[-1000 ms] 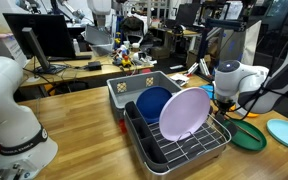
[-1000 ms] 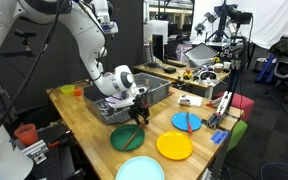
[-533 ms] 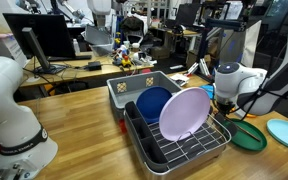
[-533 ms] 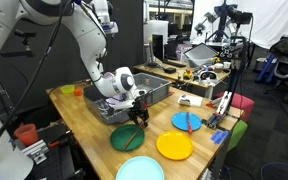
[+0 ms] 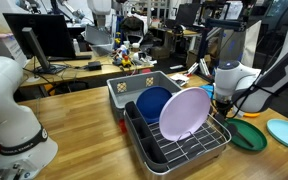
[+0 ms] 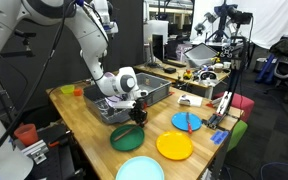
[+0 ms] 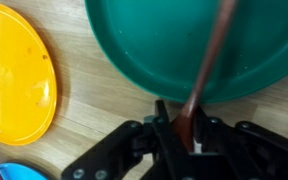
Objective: Put the brown spoon onto the drying rack.
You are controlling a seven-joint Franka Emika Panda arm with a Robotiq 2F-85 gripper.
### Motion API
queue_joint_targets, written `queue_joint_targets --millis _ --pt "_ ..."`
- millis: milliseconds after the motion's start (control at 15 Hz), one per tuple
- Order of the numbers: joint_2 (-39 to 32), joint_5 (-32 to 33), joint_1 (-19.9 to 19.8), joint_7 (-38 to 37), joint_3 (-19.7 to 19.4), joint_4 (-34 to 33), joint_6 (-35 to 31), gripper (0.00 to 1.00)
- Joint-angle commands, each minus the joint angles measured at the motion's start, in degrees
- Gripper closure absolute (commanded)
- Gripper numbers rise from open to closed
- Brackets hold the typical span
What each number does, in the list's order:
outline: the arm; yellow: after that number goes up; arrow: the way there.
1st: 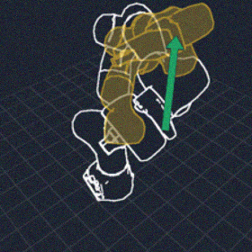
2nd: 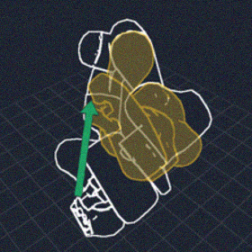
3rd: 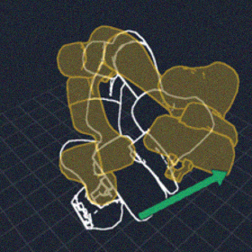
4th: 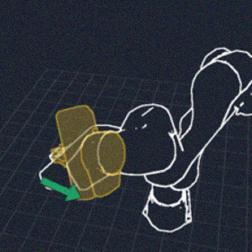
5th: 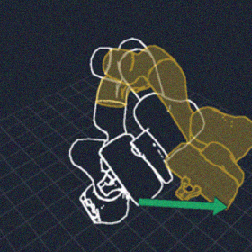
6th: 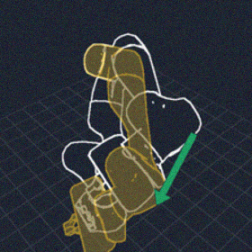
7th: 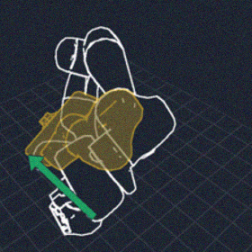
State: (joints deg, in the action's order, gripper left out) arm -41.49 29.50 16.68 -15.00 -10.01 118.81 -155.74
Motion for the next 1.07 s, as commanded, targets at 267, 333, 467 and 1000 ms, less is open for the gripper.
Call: queue_joint_targets --millis 267,333,467,1000 --pt "-0.65 -4.06 -2.21 3.57 0.01 -1.01 -1.55 0.97" --pt "-0.23 -3.91 -1.97 3.11 -0.48 -0.72 -2.12 0.97" --pt "0.84 -3.84 -1.72 2.66 -1.31 0.08 -3.72 0.97" --pt "10.30 -5.06 -0.75 1.31 -4.37 8.61 -15.78 0.97"
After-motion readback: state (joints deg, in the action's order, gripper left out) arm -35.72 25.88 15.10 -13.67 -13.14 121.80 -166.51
